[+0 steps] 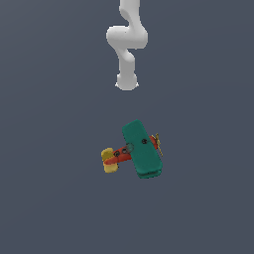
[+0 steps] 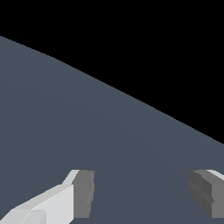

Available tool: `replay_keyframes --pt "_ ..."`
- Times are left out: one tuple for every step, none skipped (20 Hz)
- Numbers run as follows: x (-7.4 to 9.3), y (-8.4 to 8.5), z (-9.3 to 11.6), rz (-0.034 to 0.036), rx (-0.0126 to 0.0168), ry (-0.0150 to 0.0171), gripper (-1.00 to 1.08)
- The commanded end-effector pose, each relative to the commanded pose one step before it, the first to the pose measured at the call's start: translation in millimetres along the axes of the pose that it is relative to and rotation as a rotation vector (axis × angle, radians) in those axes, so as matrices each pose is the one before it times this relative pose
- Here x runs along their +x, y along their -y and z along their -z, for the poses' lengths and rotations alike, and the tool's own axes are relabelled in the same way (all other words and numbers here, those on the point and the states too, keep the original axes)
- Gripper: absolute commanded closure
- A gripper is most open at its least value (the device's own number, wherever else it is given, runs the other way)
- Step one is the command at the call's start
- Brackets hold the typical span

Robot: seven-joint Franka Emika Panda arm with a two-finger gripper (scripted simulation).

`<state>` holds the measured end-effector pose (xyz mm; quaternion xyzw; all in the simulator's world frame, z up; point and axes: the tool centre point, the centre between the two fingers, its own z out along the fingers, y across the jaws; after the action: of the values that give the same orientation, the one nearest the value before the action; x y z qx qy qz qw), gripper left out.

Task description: Pick up the object and move it to a goal position.

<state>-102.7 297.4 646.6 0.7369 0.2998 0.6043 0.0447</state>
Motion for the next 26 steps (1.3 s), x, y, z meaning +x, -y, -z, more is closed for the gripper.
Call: replay_keyframes --pt "-1.69 7.84 -3.84 0.02677 -0.0169 -0.00795 -0.6" --pt "-0.91 3.03 -1.55 0.01042 -0.00695 -0.00241 -0.6" --pt "-1.06 3.03 -1.6 0.01039 -0.00698 -0.00211 -0.6" --pt "-1.2 3.03 -1.66 0.01036 -0.00701 -0.00181 -0.6" --pt "-1.34 3.04 -1.7 0.01034 -0.00704 -0.00151 -0.6" --pt "-1.48 3.04 -1.75 0.01032 -0.00707 -0.0012 -0.6" --pt "-1.63 3.05 -1.79 0.01029 -0.00708 -0.0009 -0.6" --pt "-1.77 3.06 -1.84 0.01027 -0.00711 -0.0006 -0.6" --pt "-1.91 3.06 -1.88 0.01025 -0.00712 -0.0003 -0.6" --pt "-2.06 3.07 -1.92 0.01022 -0.00713 0.00001 -0.6" --pt "-2.2 3.08 -1.95 0.01021 -0.00715 0.00031 -0.6" --pt "-2.35 3.09 -1.99 0.01017 -0.00715 0.00061 -0.6" --pt "-2.49 3.11 -2.02 0.01018 -0.00717 0.00092 -0.6" --pt "-2.64 3.12 -2.06 0.01014 -0.00716 0.00122 -0.6" --pt "-2.78 3.14 -2.09 0.01013 -0.00717 0.00153 -0.6" --pt "-2.92 3.15 -2.12 0.01009 -0.00715 0.00183 -0.6" --pt "-3.06 3.17 -2.15 0.0101 -0.00716 0.00214 -0.6" --pt "-3.21 3.18 -2.18 0.01007 -0.00714 0.00244 -0.6" --pt "-3.35 3.2 -2.2 0.01006 -0.00714 0.00275 -0.6" --pt "-3.49 3.22 -2.23 0.01004 -0.00712 0.00305 -0.6" --pt "-3.63 3.24 -2.25 0.01002 -0.0071 0.00335 -0.6" --pt "-3.77 3.26 -2.28 0.01 -0.00708 0.00365 -0.6" --pt "-3.91 3.29 -2.3 0.00999 -0.00706 0.00396 -0.6" --pt "-4.05 3.31 -2.32 0.01 -0.00705 0.00427 -0.6" --pt "-4.19 3.33 -2.34 0.00997 -0.00701 0.00457 -0.6" --pt "-4.33 3.36 -2.36 0.00996 -0.00698 0.00487 -0.6"
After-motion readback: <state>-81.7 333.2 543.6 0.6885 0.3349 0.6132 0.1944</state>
